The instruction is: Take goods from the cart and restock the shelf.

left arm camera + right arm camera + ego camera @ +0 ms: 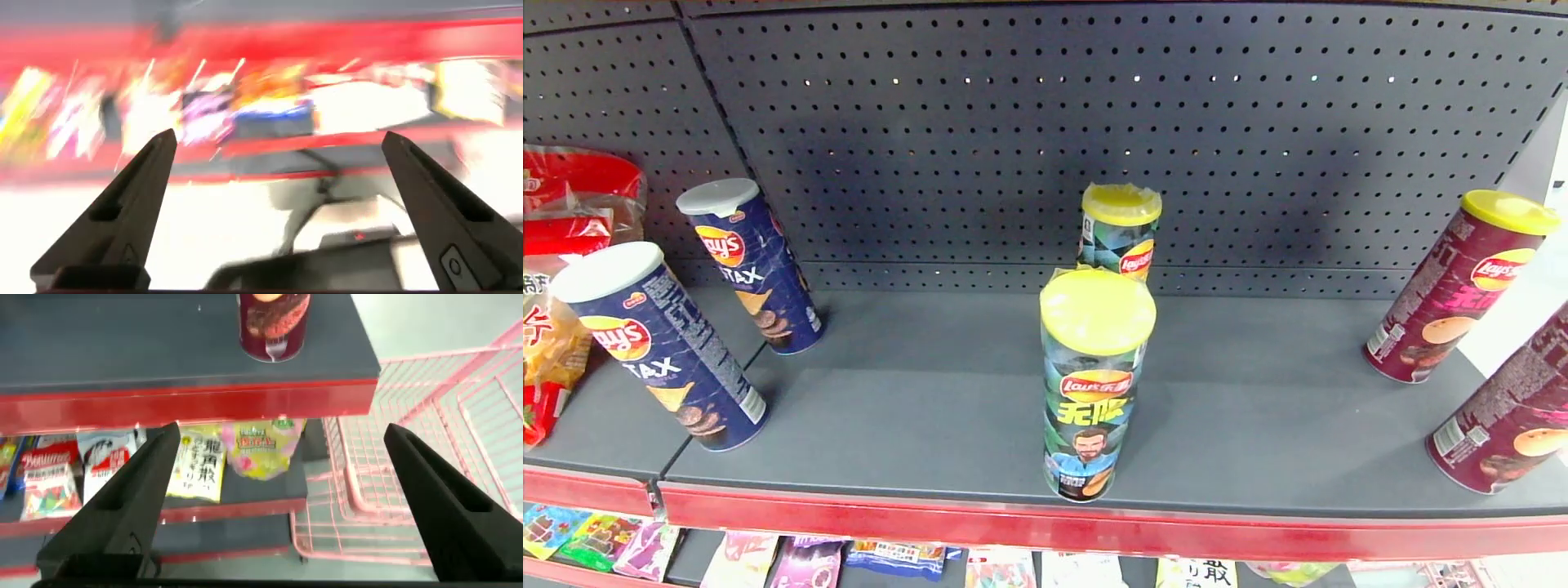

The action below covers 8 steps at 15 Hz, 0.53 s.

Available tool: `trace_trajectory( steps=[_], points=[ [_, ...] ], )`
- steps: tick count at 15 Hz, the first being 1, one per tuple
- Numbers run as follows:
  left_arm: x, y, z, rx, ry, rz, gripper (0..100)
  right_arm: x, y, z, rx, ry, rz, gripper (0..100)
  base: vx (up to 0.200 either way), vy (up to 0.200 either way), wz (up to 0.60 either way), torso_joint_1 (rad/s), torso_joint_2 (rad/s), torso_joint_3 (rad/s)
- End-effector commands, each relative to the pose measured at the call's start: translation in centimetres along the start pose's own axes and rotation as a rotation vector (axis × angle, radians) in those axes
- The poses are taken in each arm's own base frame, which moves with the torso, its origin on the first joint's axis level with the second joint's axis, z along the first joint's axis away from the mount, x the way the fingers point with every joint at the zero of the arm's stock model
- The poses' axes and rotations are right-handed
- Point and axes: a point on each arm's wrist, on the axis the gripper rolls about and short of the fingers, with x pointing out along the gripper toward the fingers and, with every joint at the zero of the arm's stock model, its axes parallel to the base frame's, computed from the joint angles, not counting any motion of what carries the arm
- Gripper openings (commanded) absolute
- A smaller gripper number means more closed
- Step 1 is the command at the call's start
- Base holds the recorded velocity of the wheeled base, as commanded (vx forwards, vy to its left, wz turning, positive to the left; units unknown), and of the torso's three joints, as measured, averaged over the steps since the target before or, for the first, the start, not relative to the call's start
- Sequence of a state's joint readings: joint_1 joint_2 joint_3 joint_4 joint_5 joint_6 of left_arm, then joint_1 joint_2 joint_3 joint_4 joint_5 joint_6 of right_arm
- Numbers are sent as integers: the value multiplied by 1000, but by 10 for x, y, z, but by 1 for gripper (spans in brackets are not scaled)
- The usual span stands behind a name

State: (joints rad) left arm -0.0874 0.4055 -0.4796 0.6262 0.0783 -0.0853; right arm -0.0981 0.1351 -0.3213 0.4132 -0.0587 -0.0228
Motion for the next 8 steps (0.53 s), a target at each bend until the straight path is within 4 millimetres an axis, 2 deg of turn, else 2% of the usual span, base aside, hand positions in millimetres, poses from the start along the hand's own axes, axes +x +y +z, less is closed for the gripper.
trace_trajectory(
  steps=[1,3,4,6,8],
  points=[
    [-12,-4,-55,-73,-220,27,100,15,2,-23,5,-24,-9,100,0,0,0,0,0,0],
    [4,-2,-58,-22,-309,16,100,33,4,-33,5,-193,57,100,0,0,0,0,0,0],
    [11,-1,-64,23,-375,-30,100,34,7,-38,-9,-148,144,100,0,0,0,0,0,0],
    [18,-3,-65,97,-411,-97,100,34,6,-39,-11,-136,133,100,0,0,0,0,0,0],
    [21,-2,-64,114,-450,-59,100,34,6,-39,-13,-136,96,100,0,0,0,0,0,0]
  ],
)
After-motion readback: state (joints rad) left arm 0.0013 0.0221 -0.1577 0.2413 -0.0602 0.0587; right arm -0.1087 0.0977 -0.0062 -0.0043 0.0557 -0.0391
